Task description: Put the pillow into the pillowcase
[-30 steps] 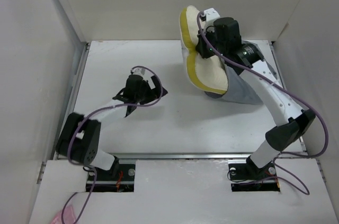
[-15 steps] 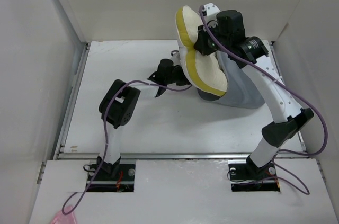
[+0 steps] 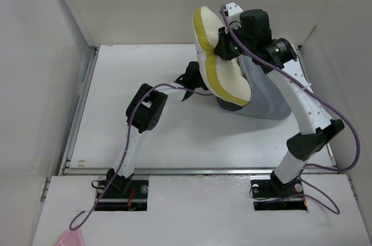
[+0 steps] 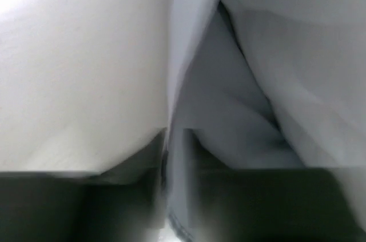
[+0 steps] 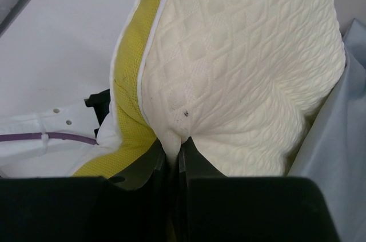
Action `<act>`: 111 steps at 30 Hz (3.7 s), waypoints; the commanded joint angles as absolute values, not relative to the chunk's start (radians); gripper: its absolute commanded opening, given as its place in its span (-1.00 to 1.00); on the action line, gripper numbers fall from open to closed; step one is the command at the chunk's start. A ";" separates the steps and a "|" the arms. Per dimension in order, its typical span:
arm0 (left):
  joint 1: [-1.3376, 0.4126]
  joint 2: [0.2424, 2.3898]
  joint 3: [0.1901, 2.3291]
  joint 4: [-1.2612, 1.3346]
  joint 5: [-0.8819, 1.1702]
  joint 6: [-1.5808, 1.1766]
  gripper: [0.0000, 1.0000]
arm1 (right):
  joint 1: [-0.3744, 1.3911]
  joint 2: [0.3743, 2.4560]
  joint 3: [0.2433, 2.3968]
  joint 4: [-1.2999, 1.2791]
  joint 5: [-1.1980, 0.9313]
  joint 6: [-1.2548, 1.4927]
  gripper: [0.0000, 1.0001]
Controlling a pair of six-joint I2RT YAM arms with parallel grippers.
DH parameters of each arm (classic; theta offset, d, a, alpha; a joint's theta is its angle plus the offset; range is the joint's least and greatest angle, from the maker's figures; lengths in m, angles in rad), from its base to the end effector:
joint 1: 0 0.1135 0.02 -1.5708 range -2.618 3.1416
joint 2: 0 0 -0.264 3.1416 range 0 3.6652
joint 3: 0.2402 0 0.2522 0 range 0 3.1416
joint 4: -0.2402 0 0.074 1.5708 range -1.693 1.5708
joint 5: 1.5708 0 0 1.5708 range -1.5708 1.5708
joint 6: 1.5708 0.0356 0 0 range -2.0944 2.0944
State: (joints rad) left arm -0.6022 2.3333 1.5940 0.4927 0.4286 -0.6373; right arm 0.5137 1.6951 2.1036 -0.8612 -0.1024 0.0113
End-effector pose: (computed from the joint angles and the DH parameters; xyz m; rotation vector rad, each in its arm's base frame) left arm 0.4259 -0.3107 0.1577 0.2977 1.9628 -1.2329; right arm 0.3049 0.1762 0.4800 -0.5724 1.9667 0.4337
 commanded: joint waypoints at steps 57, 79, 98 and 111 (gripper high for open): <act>-0.439 1.663 0.890 0.761 0.495 -0.678 -1.00 | 0.630 1.500 1.385 -0.581 0.206 0.081 0.80; -0.371 1.615 1.819 0.117 0.410 -0.522 -1.00 | 0.439 1.529 2.070 -0.688 0.213 0.008 -1.00; -0.389 1.753 2.451 -0.153 0.448 -0.491 -1.00 | 0.419 1.690 2.649 -0.652 -0.099 -0.083 -1.00; -0.214 1.528 2.309 -0.156 0.105 -0.468 -1.00 | 0.393 1.123 1.944 -0.206 -0.350 -0.106 -1.00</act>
State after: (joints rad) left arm -0.3176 1.6447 2.1952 -0.3180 0.2516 -0.4446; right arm 0.3943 1.3190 1.9518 -0.5709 -0.3027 -0.0933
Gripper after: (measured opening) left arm 0.006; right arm 0.010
